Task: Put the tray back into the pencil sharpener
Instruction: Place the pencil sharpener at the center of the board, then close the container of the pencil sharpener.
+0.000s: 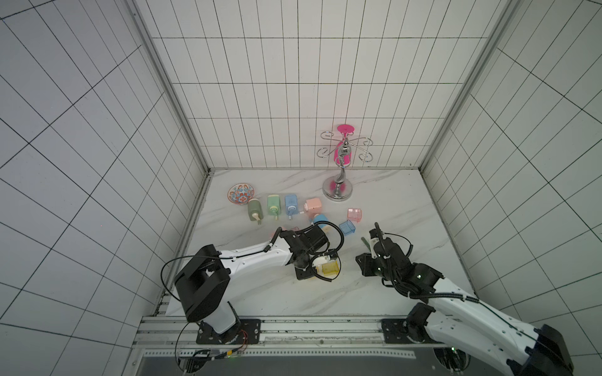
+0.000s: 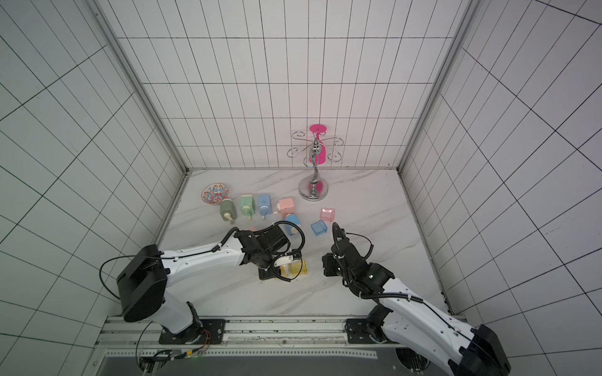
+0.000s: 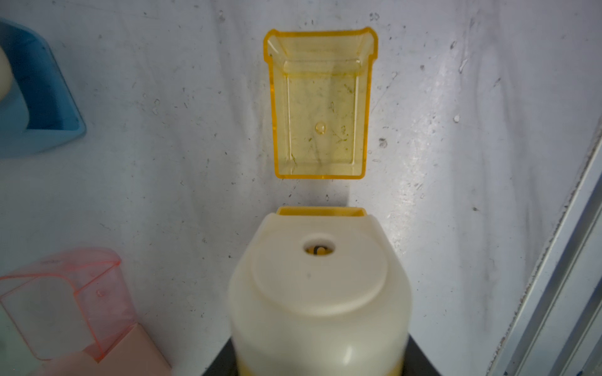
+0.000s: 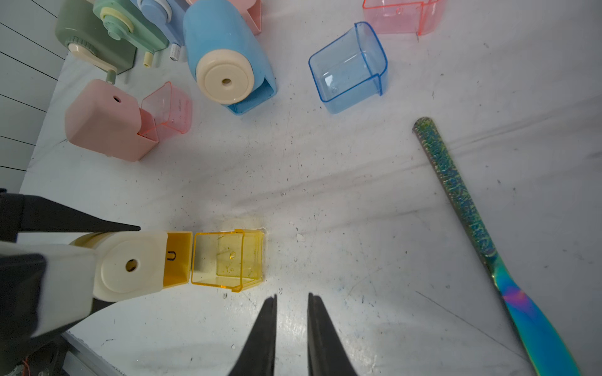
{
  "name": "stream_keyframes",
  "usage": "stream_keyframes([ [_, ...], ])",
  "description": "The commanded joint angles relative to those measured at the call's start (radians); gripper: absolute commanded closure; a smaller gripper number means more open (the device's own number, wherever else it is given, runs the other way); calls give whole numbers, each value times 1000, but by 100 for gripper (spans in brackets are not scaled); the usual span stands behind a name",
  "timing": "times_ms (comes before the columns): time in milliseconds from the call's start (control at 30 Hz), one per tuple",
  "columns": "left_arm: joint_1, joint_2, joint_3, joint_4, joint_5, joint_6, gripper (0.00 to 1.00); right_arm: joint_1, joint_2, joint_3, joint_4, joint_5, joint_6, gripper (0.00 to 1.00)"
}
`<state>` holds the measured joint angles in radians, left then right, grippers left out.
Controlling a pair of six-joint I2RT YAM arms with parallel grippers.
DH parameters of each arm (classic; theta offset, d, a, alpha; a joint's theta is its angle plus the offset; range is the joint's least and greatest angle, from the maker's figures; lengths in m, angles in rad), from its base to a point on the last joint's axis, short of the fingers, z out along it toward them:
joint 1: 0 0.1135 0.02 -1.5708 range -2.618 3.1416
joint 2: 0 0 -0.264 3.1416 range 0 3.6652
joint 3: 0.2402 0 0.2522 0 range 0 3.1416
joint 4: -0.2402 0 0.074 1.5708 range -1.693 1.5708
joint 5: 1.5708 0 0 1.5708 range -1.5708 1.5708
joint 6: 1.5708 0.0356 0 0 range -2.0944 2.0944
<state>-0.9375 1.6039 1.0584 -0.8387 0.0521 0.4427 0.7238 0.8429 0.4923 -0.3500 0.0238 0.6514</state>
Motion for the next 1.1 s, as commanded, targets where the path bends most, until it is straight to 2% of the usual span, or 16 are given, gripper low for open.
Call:
stream_keyframes([
  [0,-7,36,49,-4,-20,-8,74,-29,1,46,5,-52,63,79],
  [133,-9,73,61,-11,-45,-13,72,-71,3,19,54,-120,90,79],
  [233,-9,85,66,-6,-46,-18,67,-84,21,9,83,-165,94,79],
  [367,-5,83,54,8,-36,-24,48,-93,58,3,113,-222,91,78],
  [467,20,56,36,32,-13,-26,35,-97,68,-6,125,-225,94,77],
  [567,39,20,10,62,15,-25,18,-100,71,-11,132,-226,92,76],
  [600,44,9,0,71,27,-21,15,-102,74,-11,132,-229,89,76],
  [833,83,-57,-70,125,87,-1,15,-108,126,-4,169,-286,71,72],
  [1067,85,-96,-144,201,146,15,18,-108,249,0,267,-380,67,66],
])
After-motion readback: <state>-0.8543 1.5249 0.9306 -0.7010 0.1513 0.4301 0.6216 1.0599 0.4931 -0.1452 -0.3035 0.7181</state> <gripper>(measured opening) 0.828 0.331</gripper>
